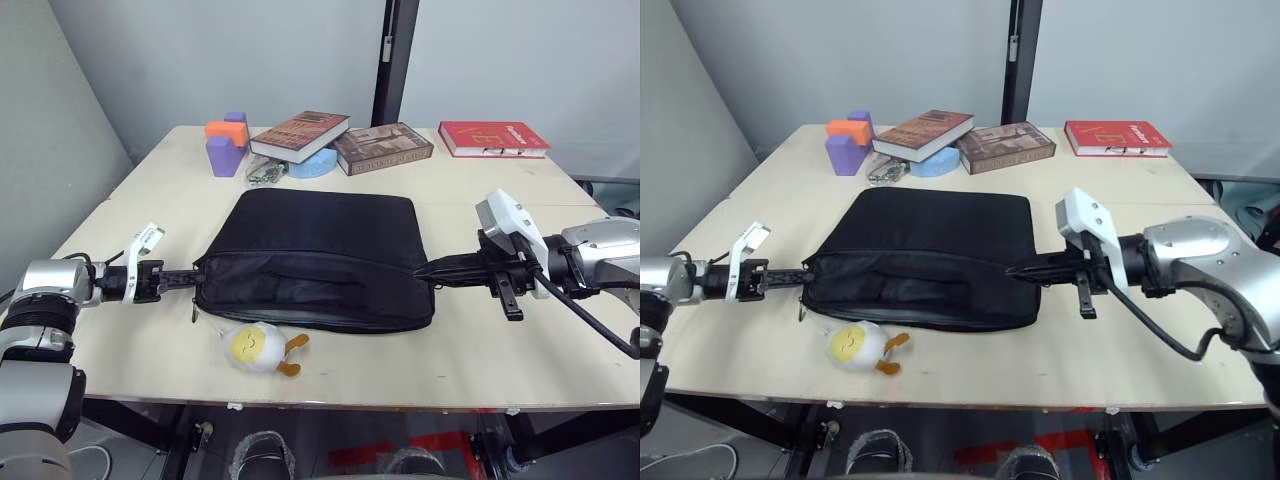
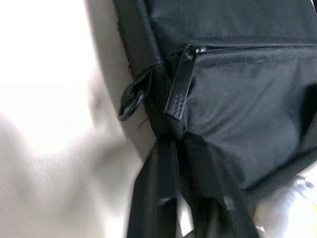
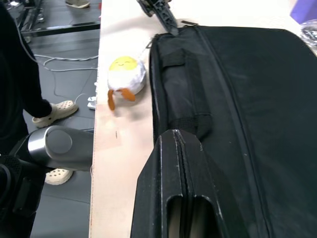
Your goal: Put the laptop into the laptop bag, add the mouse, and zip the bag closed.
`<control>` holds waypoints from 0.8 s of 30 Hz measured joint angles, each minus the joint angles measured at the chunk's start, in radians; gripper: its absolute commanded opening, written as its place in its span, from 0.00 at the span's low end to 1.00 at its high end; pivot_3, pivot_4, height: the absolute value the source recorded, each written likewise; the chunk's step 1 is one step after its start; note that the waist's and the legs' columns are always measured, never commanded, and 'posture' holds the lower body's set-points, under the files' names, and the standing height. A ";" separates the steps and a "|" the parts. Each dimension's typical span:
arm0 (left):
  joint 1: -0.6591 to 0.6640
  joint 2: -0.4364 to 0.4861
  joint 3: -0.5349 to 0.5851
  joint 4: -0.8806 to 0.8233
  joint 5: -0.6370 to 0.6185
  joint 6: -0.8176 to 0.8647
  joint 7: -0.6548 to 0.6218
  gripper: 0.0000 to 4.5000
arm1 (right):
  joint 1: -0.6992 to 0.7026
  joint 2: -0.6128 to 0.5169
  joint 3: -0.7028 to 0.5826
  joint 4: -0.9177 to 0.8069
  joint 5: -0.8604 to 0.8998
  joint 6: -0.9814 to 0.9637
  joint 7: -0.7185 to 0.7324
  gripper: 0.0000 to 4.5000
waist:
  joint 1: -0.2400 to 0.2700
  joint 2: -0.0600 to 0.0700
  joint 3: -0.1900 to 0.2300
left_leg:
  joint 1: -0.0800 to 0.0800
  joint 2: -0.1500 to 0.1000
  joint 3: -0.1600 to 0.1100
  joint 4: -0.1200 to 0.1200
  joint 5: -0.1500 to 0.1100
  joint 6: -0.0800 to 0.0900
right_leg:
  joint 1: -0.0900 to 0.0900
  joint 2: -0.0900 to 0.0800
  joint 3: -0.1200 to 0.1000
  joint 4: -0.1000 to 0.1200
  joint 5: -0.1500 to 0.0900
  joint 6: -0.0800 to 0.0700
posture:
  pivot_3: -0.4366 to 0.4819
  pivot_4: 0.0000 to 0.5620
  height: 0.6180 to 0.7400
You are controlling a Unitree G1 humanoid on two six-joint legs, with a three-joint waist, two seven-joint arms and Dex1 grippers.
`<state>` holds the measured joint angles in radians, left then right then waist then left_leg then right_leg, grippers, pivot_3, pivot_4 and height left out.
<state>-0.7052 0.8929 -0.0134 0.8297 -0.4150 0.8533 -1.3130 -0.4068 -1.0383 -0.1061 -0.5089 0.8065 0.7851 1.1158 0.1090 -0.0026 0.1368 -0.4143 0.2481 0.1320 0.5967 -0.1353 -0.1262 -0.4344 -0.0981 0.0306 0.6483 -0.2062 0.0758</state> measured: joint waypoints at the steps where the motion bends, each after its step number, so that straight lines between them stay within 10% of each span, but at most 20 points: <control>1: 0.000 -0.001 0.003 0.000 0.000 0.001 0.003 0.38 | -0.002 0.000 0.003 0.003 -0.002 -0.001 0.000 0.00 | 0.002 0.000 0.000 | 0.000 0.000 0.000 0.000 0.000 0.000 | 0.000 0.000 0.000 0.000 0.000 0.000 | 0.48 0.27 0.87; 5: 0.001 0.000 0.013 0.001 0.026 -0.047 0.009 0.68 | -0.006 0.000 0.006 0.019 -0.012 -0.006 0.006 0.00 | 0.006 0.000 0.000 | -0.001 0.000 0.000 0.000 0.000 0.000 | 0.000 0.000 0.000 0.000 0.000 0.000 | 0.48 0.27 0.87; 14: -0.065 0.109 0.044 0.107 0.093 -0.218 -0.064 0.68 | -0.051 0.067 0.060 0.072 -0.105 -0.044 -0.049 0.00 | -0.001 -0.001 0.000 | 0.000 0.000 0.000 0.000 0.000 0.000 | 0.000 0.000 0.000 0.000 0.000 0.000 | 0.48 0.27 0.87; 24: 0.233 0.158 0.110 -0.519 -0.168 -0.145 -0.254 0.68 | -0.166 0.276 0.285 0.159 -0.280 -0.067 -0.160 0.00 | -0.011 0.000 0.001 | -0.002 0.000 0.000 -0.002 0.000 -0.002 | -0.003 0.000 -0.001 0.000 0.000 0.000 | 0.48 0.27 0.87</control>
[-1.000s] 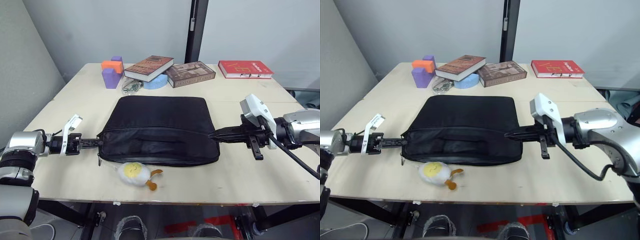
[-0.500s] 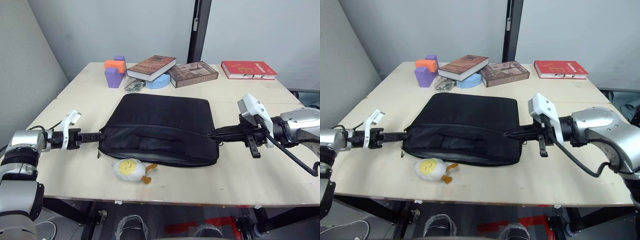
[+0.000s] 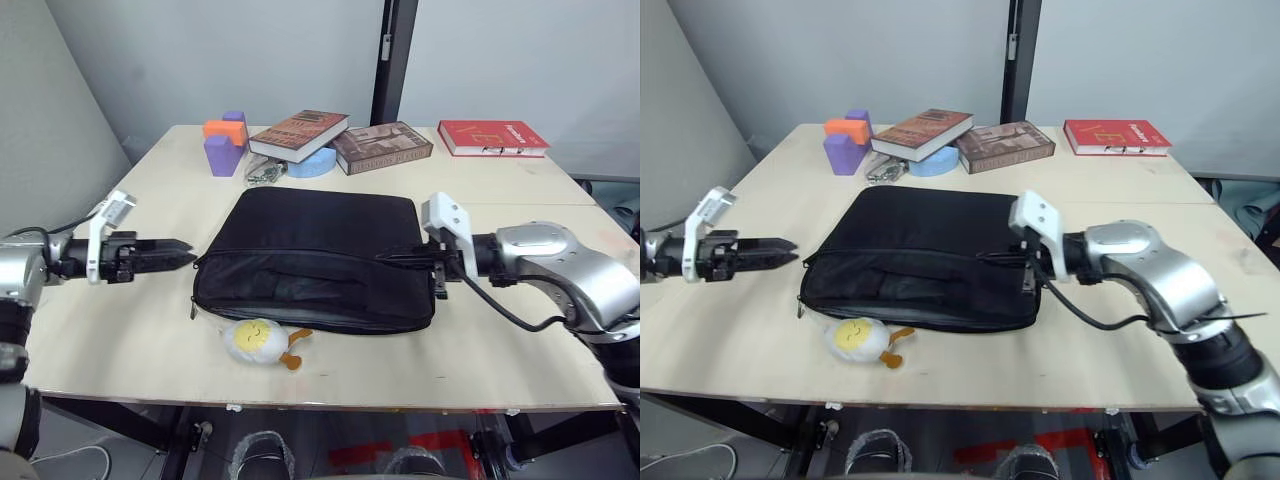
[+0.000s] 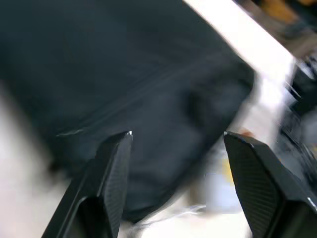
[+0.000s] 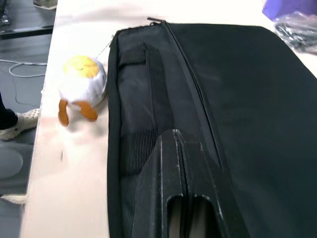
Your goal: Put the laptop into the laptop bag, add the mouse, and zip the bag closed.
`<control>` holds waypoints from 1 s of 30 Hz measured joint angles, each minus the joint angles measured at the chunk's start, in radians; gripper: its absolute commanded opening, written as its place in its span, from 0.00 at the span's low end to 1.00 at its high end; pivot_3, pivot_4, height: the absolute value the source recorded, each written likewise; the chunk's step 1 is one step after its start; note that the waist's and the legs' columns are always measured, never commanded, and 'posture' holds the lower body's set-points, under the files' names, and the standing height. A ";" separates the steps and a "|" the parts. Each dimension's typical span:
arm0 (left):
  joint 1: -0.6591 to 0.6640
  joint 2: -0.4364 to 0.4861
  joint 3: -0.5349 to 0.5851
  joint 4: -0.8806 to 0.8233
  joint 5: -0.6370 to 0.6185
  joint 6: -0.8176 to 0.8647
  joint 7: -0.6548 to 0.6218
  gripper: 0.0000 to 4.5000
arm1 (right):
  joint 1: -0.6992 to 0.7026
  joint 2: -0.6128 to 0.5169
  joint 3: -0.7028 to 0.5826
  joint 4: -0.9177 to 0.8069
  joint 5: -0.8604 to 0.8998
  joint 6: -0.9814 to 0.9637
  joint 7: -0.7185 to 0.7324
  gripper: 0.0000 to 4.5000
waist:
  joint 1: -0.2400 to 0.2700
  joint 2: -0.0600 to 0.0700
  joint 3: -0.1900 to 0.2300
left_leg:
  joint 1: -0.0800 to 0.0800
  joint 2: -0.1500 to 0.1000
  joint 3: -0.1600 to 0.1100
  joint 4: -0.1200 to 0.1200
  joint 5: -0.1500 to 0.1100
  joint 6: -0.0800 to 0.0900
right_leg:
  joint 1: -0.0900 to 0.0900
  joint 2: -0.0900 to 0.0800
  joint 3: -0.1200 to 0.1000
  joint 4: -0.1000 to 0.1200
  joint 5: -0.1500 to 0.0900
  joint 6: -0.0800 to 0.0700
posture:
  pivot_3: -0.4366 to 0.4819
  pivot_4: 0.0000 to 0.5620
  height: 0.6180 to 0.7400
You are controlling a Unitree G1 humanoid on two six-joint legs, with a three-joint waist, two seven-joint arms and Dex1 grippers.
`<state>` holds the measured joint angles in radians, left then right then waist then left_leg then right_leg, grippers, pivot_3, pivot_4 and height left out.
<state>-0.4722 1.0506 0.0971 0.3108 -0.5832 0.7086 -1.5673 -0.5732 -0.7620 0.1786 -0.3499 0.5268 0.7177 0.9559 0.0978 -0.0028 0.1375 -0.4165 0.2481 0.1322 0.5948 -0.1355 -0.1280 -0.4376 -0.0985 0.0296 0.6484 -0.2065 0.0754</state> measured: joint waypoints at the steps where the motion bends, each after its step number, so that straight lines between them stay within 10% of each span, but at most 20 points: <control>1: 0.037 0.001 0.002 -0.080 -0.015 0.001 -0.001 0.68 | -0.014 0.024 0.021 0.029 -0.025 -0.012 -0.004 0.00 | -0.001 0.000 0.000 | -0.001 0.000 0.000 0.000 0.000 0.000 | -0.001 0.000 0.000 0.000 0.000 0.000 | 0.48 0.27 0.87; 10: 0.172 -0.021 0.022 -0.392 -0.109 0.021 0.035 0.68 | -0.018 0.098 0.153 0.241 -0.190 -0.103 0.023 0.00 | -0.002 0.000 0.000 | -0.002 0.000 0.000 0.000 0.000 0.000 | -0.001 0.000 0.000 -0.001 0.000 0.000 | 0.48 0.27 0.87; 30: 0.389 -0.022 0.060 -0.391 0.058 -0.360 0.076 0.68 | -0.029 0.116 0.189 0.320 -0.322 -0.178 0.063 0.00 | -0.009 -0.001 -0.001 | 0.004 0.001 0.000 0.003 0.000 0.000 | 0.003 0.001 0.001 0.003 0.000 0.000 | 0.48 0.27 0.87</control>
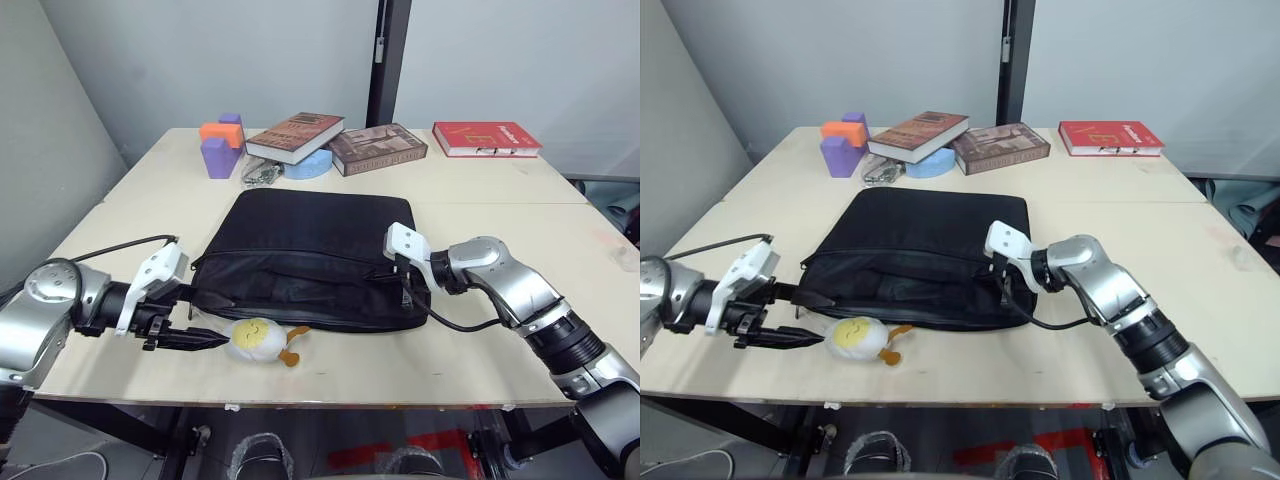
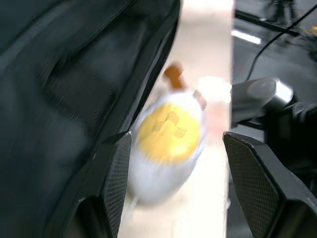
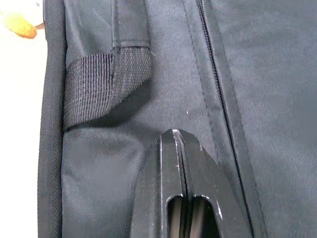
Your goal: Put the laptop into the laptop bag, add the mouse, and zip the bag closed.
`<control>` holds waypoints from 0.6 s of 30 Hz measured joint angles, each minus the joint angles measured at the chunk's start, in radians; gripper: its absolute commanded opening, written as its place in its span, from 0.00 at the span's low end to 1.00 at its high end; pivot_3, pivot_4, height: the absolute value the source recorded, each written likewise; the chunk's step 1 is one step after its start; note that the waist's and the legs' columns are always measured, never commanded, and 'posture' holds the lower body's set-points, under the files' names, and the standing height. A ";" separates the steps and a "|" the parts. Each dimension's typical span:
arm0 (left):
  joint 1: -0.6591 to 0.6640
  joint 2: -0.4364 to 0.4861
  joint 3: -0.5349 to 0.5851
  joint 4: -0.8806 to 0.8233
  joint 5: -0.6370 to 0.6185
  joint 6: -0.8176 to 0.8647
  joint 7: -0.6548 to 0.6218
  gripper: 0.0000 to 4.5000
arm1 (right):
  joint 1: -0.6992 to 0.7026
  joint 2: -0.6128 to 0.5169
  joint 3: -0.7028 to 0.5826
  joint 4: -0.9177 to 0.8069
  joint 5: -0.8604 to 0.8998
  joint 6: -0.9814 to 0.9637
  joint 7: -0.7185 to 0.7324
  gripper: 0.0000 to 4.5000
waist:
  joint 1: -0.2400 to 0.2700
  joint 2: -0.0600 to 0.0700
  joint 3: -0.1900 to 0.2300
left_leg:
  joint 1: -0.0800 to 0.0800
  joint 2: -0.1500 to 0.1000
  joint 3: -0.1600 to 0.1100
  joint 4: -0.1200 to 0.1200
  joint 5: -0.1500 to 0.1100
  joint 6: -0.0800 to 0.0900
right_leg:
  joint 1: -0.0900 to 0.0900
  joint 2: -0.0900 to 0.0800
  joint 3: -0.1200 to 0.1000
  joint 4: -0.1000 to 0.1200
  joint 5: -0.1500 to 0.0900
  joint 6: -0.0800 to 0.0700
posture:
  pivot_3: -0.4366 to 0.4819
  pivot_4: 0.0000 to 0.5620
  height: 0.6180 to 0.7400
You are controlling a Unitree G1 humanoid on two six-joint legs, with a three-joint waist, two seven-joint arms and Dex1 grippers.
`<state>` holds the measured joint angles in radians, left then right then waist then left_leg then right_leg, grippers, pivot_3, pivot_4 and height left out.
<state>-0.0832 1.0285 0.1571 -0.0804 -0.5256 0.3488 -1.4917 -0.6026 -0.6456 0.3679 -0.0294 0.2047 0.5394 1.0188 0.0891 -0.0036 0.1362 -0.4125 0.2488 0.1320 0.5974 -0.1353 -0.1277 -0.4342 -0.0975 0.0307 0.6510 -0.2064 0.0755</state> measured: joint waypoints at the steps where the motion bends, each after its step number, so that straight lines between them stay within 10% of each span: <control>1: 0.012 -0.003 -0.002 0.006 0.019 -0.023 0.001 0.68 | 0.000 0.000 -0.002 0.003 -0.002 -0.003 0.002 0.00 | 0.000 0.000 0.000 | 0.000 0.000 0.000 0.000 0.000 0.000 | 0.000 0.000 0.000 0.000 0.000 0.000 | 0.48 0.27 0.87; 6: 0.004 -0.040 -0.021 0.048 0.073 -0.106 0.022 0.98 | -0.005 0.008 -0.003 0.019 -0.012 -0.009 0.004 0.00 | 0.002 0.000 0.000 | 0.002 0.000 0.000 0.000 0.000 0.000 | 0.000 0.000 0.001 0.003 0.000 0.000 | 0.48 0.27 0.87; 18: -0.047 -0.145 -0.173 0.099 0.214 -0.301 0.059 0.98 | -0.004 0.016 -0.008 0.017 -0.017 -0.009 0.009 0.00 | 0.001 0.000 -0.001 | 0.002 0.000 0.000 0.000 0.000 0.000 | 0.000 0.000 0.001 0.003 0.000 0.000 | 0.48 0.27 0.87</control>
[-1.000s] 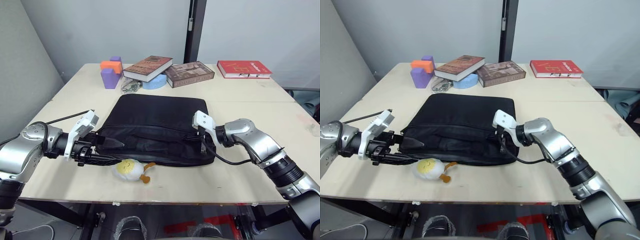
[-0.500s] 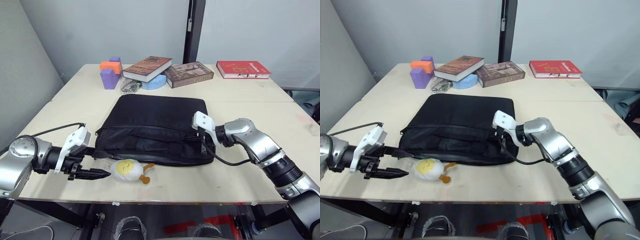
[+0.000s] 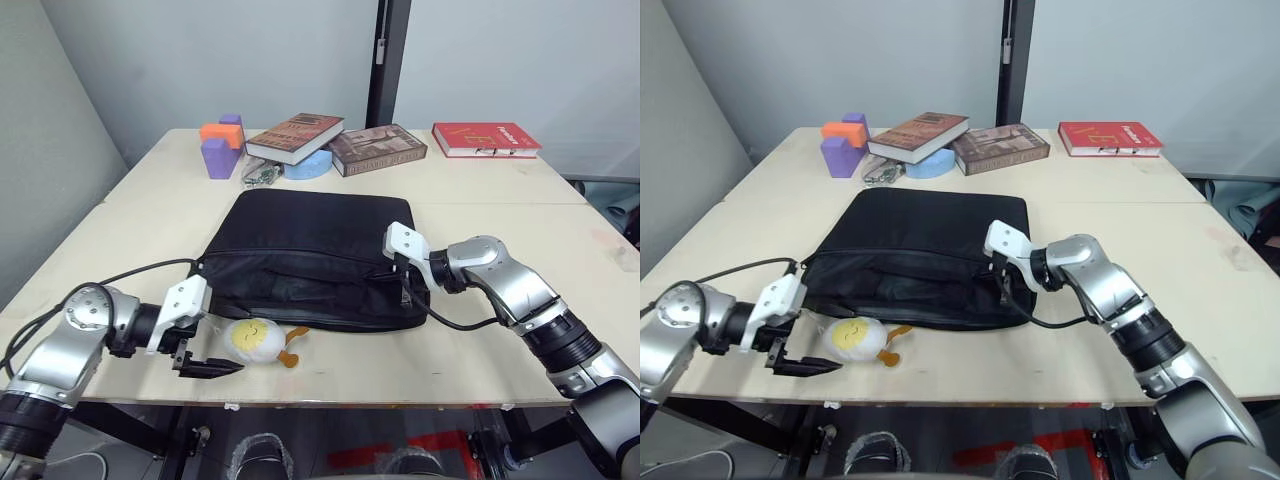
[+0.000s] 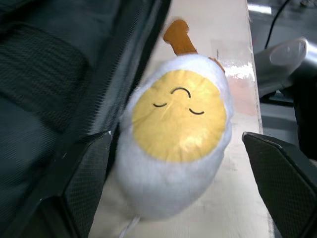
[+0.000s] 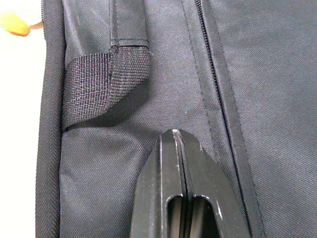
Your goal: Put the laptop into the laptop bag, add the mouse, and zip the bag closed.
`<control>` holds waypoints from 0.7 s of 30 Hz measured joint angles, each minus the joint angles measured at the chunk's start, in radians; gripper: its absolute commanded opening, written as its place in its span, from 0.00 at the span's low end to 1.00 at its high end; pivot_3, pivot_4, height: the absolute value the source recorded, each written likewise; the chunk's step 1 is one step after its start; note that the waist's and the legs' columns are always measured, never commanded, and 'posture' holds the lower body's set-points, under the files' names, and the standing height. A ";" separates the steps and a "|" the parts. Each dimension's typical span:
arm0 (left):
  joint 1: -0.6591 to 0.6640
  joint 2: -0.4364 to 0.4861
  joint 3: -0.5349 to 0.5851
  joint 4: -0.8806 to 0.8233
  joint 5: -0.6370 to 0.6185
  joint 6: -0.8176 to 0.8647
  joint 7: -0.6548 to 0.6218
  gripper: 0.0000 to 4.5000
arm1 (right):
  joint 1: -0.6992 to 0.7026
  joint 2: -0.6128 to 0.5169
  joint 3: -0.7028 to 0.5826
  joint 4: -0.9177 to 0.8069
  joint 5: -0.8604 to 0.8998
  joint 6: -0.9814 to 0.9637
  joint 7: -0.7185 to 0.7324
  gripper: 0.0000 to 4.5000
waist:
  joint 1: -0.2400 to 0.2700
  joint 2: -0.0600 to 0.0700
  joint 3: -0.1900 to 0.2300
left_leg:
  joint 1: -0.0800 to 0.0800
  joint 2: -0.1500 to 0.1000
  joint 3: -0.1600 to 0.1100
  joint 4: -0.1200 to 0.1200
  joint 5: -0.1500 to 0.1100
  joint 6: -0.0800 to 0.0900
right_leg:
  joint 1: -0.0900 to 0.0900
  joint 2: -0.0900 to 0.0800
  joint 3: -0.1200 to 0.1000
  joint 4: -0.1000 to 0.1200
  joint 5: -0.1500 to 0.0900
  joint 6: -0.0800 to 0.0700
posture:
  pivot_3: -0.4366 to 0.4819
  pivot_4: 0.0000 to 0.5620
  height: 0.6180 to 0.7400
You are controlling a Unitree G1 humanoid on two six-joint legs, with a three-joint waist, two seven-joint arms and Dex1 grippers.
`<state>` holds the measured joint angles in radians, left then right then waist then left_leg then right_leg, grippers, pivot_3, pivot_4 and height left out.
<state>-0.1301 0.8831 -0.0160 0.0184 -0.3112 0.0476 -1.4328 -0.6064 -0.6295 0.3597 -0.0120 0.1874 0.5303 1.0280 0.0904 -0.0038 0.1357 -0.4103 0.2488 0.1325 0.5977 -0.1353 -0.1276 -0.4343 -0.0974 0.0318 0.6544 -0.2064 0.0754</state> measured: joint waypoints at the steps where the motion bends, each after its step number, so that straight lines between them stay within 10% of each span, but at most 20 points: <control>1: -0.009 -0.006 -0.011 0.017 0.020 -0.026 0.005 0.98 | 0.001 0.000 -0.001 -0.001 0.000 0.001 -0.001 0.00 | 0.000 0.000 0.000 | 0.000 0.000 0.000 0.000 0.000 0.000 | 0.000 0.000 0.000 0.000 0.000 0.000 | 0.48 0.27 0.87; 14: -0.025 -0.089 -0.031 0.028 -0.010 -0.039 0.007 0.02 | 0.028 -0.007 -0.011 -0.035 -0.003 0.006 -0.016 0.00 | 0.002 0.000 0.000 | 0.000 0.000 0.001 0.000 0.000 0.000 | 0.000 0.000 0.001 0.000 0.000 0.000 | 0.48 0.27 0.87; 21: -0.023 -0.101 -0.047 -0.005 0.021 -0.079 0.048 0.00 | 0.030 -0.014 -0.011 -0.037 -0.010 0.004 -0.014 0.00 | 0.004 0.000 -0.001 | 0.000 0.000 0.001 0.000 0.000 0.000 | 0.000 0.000 0.001 -0.001 0.000 0.000 | 0.48 0.27 0.87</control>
<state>-0.1529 0.7823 -0.0632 0.0133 -0.2901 -0.0315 -1.3852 -0.5767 -0.6438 0.3491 -0.0490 0.1775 0.5347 1.0143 0.0939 -0.0040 0.1349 -0.4102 0.2486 0.1332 0.5982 -0.1353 -0.1275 -0.4338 -0.0977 0.0324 0.6535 -0.2064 0.0754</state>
